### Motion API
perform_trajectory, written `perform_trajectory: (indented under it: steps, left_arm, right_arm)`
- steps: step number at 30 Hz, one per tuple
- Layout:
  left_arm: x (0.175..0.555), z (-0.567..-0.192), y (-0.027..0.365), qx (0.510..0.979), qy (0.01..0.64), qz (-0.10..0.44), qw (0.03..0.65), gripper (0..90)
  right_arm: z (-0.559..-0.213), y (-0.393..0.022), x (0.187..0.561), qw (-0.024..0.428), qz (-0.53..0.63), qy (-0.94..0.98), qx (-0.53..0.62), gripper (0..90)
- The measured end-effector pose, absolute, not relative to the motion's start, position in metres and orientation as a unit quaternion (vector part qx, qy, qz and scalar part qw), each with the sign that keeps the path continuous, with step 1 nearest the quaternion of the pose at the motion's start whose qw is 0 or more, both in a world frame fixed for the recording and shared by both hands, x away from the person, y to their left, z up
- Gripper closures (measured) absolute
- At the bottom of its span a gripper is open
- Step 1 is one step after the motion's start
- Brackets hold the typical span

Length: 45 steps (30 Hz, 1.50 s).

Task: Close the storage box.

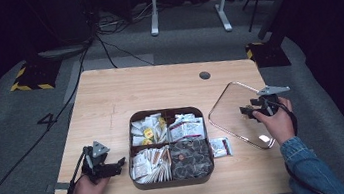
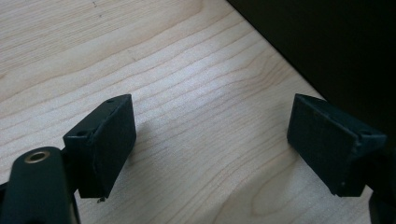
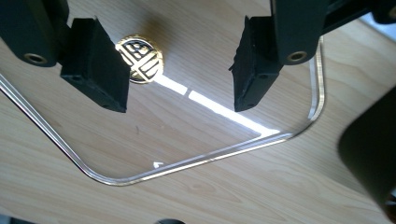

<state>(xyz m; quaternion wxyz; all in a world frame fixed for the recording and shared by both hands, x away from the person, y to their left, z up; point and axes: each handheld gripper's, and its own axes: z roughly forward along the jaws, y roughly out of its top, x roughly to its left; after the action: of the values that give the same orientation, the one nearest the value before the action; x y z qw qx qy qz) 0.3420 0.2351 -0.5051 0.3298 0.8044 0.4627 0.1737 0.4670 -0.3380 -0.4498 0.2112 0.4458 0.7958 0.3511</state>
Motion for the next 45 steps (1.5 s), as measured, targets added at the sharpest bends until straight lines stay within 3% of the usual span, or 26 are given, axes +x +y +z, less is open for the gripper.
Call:
perform_trajectory:
  steps: [8, 19, 45]
  left_arm:
    - [0.342, -0.505, 0.235, 0.804, 0.463, 0.174, 0.329, 15.9]
    - [0.342, -0.505, 0.235, 0.803, 0.463, 0.175, 0.33, 15.9]
    - [0.342, -0.505, 0.235, 0.804, 0.463, 0.175, 0.33, 15.9]
  right_arm:
    - [-0.476, -0.348, 0.48, 0.195, 0.331, 0.791, 0.476, 39.3]
    - [-0.49, -0.354, 0.481, 0.209, 0.323, 0.791, 0.475, 57.9]
    - [-0.484, -0.361, 0.479, 0.202, 0.353, 0.78, 0.476, 58.9]
